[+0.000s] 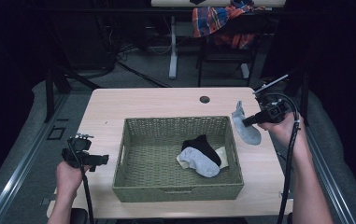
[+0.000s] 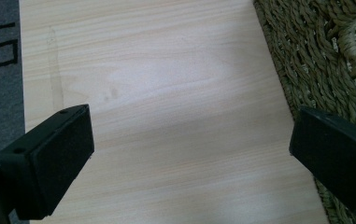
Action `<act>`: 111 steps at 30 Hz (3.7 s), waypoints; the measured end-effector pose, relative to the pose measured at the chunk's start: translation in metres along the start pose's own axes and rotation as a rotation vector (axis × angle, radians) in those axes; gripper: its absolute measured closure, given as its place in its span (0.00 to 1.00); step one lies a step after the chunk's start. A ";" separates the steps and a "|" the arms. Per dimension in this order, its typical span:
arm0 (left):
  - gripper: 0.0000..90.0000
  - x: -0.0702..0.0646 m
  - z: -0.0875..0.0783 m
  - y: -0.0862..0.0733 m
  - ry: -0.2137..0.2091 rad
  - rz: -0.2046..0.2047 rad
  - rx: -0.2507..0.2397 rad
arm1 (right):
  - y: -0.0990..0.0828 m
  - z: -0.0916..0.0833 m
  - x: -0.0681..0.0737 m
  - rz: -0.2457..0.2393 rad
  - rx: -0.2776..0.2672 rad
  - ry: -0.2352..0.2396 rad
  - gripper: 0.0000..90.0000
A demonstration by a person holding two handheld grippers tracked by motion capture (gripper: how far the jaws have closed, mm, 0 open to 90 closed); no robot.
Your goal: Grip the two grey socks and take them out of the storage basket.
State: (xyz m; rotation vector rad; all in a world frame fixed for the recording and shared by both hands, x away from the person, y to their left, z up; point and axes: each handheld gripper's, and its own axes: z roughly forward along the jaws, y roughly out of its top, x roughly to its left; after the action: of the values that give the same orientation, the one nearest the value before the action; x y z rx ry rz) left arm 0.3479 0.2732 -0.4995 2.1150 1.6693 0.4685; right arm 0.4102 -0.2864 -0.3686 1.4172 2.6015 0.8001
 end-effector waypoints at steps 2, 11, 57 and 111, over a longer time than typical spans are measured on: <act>0.00 0.000 0.000 0.000 0.001 -0.001 -0.001 | -0.003 -0.001 -0.003 0.020 -0.015 0.002 0.96; 0.00 0.000 0.000 0.000 0.001 -0.003 -0.004 | -0.012 -0.006 -0.021 0.075 -0.019 -0.022 0.95; 0.00 0.001 0.000 -0.001 -0.001 -0.009 -0.013 | -0.044 0.058 -0.070 0.189 0.133 -0.108 0.96; 0.00 0.000 0.000 0.000 -0.011 -0.005 -0.012 | -0.047 0.072 -0.077 0.225 0.090 -0.053 0.20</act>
State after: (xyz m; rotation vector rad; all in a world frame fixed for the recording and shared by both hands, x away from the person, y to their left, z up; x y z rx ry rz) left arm 0.3478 0.2733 -0.4994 2.1004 1.6620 0.4636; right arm 0.4399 -0.3393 -0.4673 1.7550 2.4979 0.6643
